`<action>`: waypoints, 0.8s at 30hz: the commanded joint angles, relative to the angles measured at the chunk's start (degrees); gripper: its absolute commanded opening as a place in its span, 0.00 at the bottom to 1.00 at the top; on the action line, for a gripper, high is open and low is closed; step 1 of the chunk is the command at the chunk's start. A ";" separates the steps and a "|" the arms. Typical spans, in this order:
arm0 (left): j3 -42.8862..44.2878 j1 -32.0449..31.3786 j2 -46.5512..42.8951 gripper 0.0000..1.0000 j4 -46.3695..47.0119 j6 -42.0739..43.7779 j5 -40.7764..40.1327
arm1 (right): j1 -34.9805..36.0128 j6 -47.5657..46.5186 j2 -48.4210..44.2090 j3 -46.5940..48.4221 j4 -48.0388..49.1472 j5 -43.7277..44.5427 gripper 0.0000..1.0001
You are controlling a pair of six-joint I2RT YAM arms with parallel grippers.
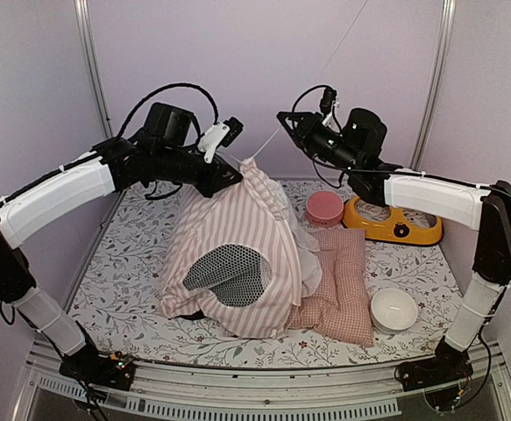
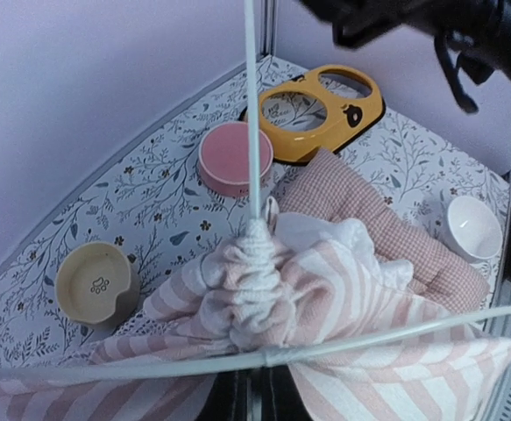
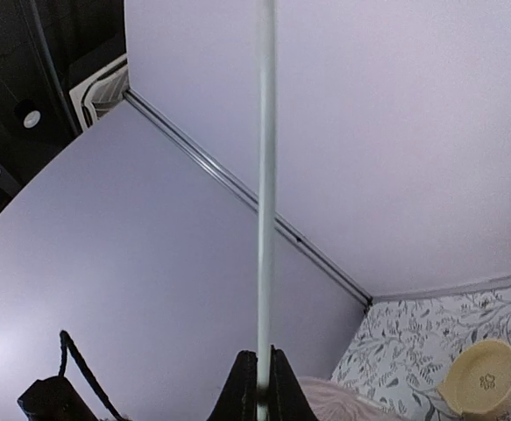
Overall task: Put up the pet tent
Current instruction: Adjust the tent pole of the tent.
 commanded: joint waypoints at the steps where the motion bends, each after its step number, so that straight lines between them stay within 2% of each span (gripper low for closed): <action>1: -2.89 -0.77 -1.84 0.00 24.30 0.85 5.44 | 7.39 -1.49 1.57 -2.83 -12.84 -18.95 0.12; 5: -4.73 -0.72 -2.80 0.00 24.47 1.07 3.95 | 7.50 -1.26 1.97 -1.69 -12.63 -21.96 0.24; 10: -4.90 -0.69 -2.59 0.00 24.74 1.09 3.10 | 7.63 -0.49 0.35 -4.21 -12.41 -20.16 0.23; 19: -6.65 -0.47 -2.89 0.00 24.91 0.25 1.51 | 4.39 2.37 -5.83 -10.12 -10.49 -15.97 0.42; 24: -7.33 -0.39 -3.17 0.00 24.78 0.00 1.07 | 3.60 1.88 -7.68 -11.53 -10.83 -14.32 0.44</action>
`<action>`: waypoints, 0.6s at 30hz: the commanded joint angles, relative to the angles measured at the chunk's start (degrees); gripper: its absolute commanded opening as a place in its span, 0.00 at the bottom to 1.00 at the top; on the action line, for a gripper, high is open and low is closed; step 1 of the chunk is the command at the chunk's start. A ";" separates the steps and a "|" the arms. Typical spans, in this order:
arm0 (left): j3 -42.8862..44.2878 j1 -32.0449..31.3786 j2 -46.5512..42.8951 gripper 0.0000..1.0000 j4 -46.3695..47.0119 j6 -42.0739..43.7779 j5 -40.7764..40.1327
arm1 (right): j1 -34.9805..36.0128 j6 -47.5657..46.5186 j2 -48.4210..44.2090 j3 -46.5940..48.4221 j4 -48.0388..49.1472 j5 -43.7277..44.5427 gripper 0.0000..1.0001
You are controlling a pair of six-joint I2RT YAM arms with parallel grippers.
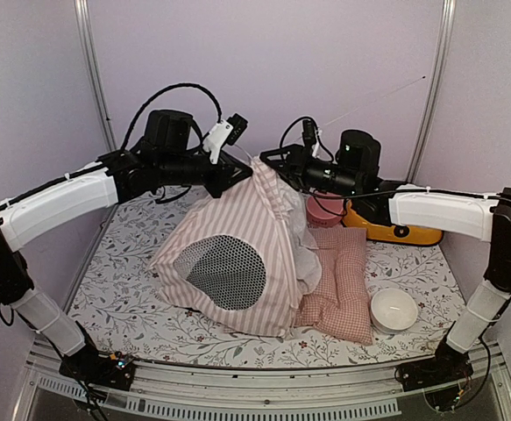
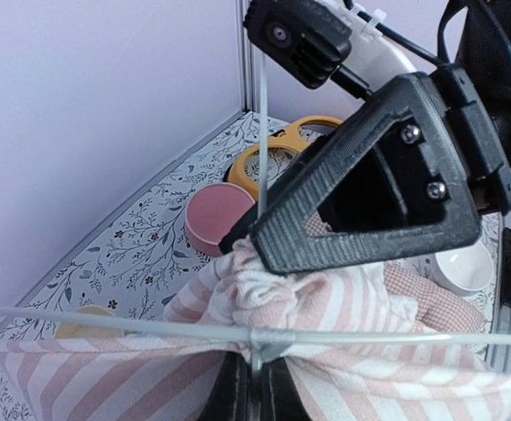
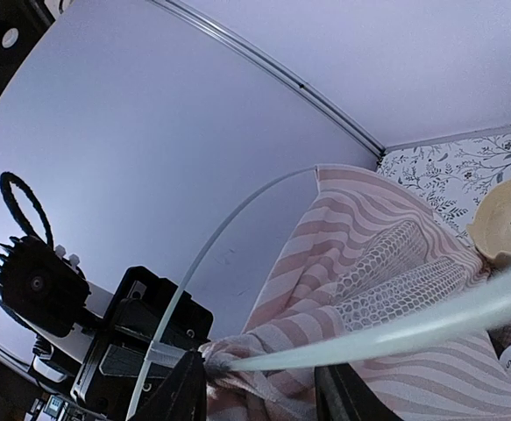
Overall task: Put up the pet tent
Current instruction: Adjust the tent pole of the tent.
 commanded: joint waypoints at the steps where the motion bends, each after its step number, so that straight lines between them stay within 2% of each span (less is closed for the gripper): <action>1: -0.25 0.37 -1.74 0.00 7.11 -0.83 -1.41 | -0.69 0.52 -2.73 -2.29 -1.81 0.34 0.44; 18: -2.57 0.47 -2.42 0.00 6.65 -1.33 -0.25 | -4.40 5.47 -0.08 1.50 4.29 -0.03 0.43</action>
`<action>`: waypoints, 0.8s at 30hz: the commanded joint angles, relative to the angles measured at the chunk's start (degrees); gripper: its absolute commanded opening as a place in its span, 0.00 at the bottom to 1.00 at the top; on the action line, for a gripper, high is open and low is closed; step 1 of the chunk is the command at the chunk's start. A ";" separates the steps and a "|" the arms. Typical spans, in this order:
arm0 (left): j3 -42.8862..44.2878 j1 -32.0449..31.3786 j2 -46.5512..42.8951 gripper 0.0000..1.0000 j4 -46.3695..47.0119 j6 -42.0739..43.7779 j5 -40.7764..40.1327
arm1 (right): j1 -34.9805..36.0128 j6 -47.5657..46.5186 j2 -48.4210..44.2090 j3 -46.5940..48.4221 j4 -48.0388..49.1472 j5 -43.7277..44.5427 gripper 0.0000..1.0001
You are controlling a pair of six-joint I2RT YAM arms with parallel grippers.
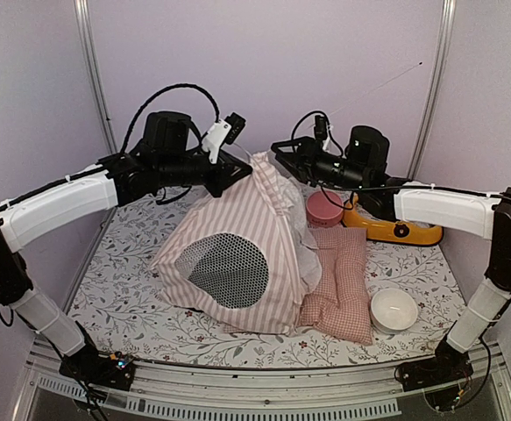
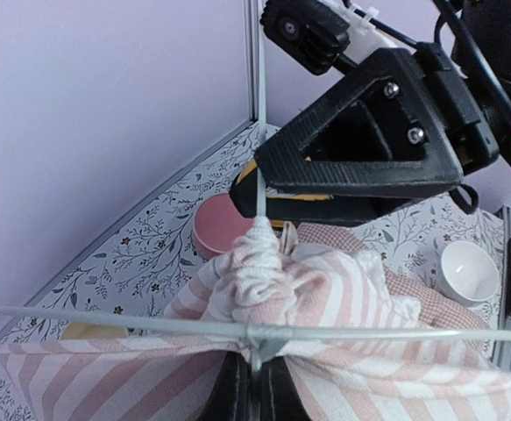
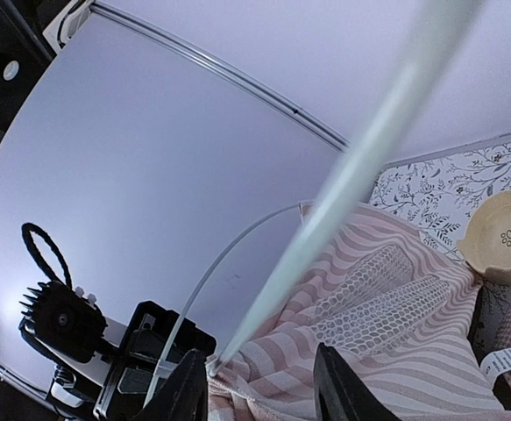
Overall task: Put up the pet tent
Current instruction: Adjust the tent pole of the tent.
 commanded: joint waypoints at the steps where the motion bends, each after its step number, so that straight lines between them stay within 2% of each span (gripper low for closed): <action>1: -1.08 0.38 -2.09 0.00 3.50 -0.62 0.30 | -0.67 1.70 1.29 2.80 3.08 0.36 0.40; 8: -1.70 0.36 -2.44 0.00 3.62 -0.53 1.91 | -0.71 2.15 3.88 5.42 3.12 1.23 0.27; 14: -1.97 0.52 -2.68 0.00 3.02 -0.50 1.26 | -0.79 2.50 4.68 5.92 2.70 2.07 0.01; 17: -2.05 0.74 -2.64 0.00 2.32 -0.44 1.41 | -1.22 2.28 3.92 5.25 2.34 3.03 0.00; 18: -2.18 0.81 -2.62 0.03 2.00 -0.37 1.37 | -1.46 2.19 3.68 5.11 2.17 3.34 0.00; 22: -4.42 0.82 -4.02 0.32 1.81 -0.90 0.43 | -1.97 0.29 2.83 5.04 1.07 4.14 0.00; 24: -6.18 0.88 -5.85 0.41 1.75 -1.56 -0.47 | -2.13 -0.32 2.85 5.13 0.50 4.17 0.00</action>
